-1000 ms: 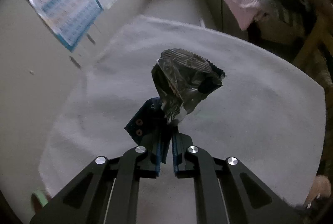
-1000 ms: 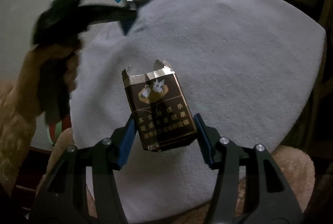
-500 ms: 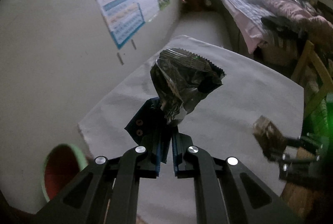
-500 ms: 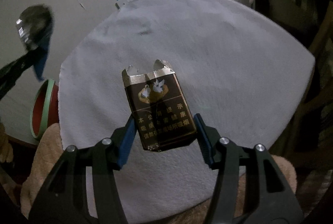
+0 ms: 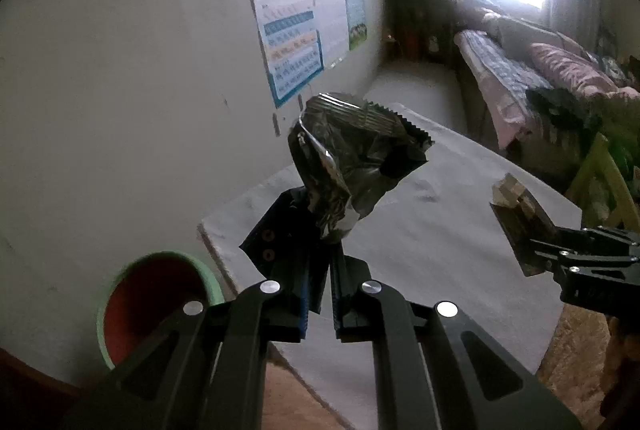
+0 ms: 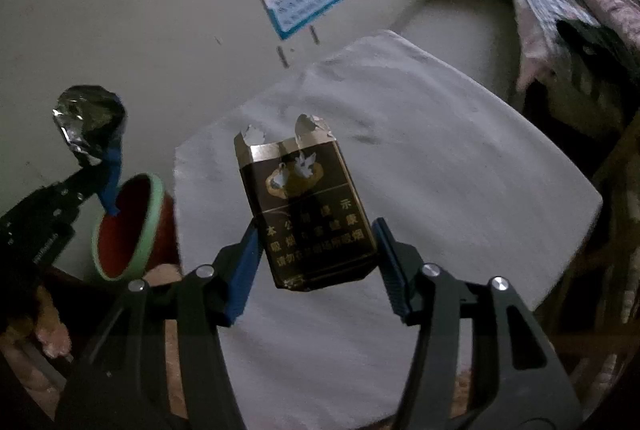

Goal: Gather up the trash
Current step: 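Carry the brown box and dark blue wrapper over the green bucket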

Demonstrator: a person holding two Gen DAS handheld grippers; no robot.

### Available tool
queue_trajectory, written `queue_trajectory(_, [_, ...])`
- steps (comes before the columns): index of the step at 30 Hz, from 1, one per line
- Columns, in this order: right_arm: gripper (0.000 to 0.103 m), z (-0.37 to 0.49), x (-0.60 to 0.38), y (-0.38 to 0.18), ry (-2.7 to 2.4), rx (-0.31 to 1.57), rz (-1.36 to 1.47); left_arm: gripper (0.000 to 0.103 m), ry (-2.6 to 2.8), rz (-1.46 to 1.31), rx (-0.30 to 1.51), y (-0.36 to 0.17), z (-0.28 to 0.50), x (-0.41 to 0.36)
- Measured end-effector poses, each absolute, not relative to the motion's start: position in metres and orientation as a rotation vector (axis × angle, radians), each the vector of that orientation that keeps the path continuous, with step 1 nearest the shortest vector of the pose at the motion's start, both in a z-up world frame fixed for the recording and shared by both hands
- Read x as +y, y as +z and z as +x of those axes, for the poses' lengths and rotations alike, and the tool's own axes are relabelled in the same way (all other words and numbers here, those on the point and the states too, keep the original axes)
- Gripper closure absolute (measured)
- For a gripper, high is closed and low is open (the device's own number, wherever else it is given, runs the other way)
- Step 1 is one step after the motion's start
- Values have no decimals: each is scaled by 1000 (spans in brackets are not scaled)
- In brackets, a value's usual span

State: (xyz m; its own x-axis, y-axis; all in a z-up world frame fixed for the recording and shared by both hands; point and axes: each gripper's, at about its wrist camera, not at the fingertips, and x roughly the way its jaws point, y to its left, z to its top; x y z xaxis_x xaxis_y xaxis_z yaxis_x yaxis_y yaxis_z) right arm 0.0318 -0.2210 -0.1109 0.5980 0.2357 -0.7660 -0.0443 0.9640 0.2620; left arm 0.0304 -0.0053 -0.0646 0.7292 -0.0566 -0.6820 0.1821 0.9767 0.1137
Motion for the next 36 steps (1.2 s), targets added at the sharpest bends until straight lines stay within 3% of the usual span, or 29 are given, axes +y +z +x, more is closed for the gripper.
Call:
queue_trajectory(13, [49,48,-140,-102,284,934,109,97,-22,67,761,-75,32,59])
queue_trajectory(26, [49,68,-42,-109,453,987,15,97,207,-47,857,-116,28,168])
queue_trajectory(36, [49,89,36,-116,578,1024,-76,97,285,-124,911,-142,34,211])
